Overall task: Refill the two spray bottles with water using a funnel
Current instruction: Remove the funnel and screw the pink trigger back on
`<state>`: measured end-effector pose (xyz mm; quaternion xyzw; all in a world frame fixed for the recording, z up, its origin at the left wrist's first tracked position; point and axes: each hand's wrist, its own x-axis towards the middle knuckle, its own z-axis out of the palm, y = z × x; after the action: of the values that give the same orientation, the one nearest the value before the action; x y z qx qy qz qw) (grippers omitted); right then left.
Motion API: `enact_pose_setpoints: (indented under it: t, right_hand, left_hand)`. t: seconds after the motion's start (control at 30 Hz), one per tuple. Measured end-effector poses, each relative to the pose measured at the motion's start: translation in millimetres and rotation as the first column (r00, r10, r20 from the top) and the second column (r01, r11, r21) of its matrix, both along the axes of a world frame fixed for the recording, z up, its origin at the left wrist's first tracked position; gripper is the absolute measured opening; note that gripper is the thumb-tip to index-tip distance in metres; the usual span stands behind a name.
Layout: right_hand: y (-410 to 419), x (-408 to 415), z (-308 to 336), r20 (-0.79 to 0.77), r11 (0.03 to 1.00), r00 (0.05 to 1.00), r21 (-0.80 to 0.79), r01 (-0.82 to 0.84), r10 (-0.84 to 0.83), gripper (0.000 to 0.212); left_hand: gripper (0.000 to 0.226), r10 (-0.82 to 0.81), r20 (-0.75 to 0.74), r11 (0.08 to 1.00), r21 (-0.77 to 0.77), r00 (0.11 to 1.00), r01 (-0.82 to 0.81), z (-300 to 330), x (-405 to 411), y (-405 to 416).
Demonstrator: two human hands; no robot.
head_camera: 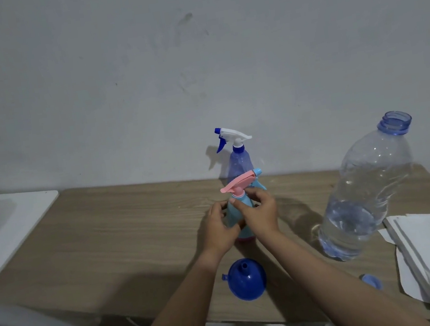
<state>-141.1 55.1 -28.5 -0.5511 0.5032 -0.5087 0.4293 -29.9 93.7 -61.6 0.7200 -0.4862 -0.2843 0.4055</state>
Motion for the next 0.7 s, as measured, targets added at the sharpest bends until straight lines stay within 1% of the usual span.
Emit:
enact_pose_setpoints:
  t: [0.1,0.2,0.33,0.4,0.47,0.6,0.67,0.7]
  right_hand:
    - [1,7,3,0.047,0.997,0.996,0.048,0.067,-0.069,0.026]
    - [2,12,4,0.078,0.991,0.990,0.076,0.111,-0.117,0.030]
    - [5,7,7,0.100,0.991,0.990,0.096,0.092,-0.101,0.037]
    - [7,6,5,0.087,0.997,0.994,0.054,0.061,-0.065,0.038]
    - [7,5,4,0.062,0.998,0.996,0.026,0.057,-0.058,0.032]
    - [7,6,7,0.061,0.997,0.995,0.033,0.073,-0.075,0.026]
    - [10,6,9,0.041,0.994,0.993,0.022,0.106,-0.107,0.028]
    - [13,7,10,0.022,0.990,0.990,0.022,0.142,-0.143,0.034]
  left_hand:
    - [0.052,0.003,0.001,1.000,-0.012,1.000,-0.003,-1,-1,0]
    - [0.055,0.008,-0.002,1.000,-0.030,1.000,-0.008,-4,0,-2]
    - [0.057,0.019,-0.004,1.000,-0.023,1.000,-0.020,-2,-3,-1]
    - [0.056,0.027,-0.015,0.999,-0.025,1.000,-0.028,-1,-4,-1]
    - [0.054,0.033,-0.013,0.999,-0.032,0.999,-0.034,-1,-4,0]
    - [0.051,0.036,0.007,0.999,-0.022,0.999,-0.036,1,-4,0]
    - [0.049,0.055,-0.001,0.998,-0.019,0.999,-0.055,1,-3,0]
    - [0.047,0.065,-0.003,0.998,-0.009,0.998,-0.065,1,-4,0]
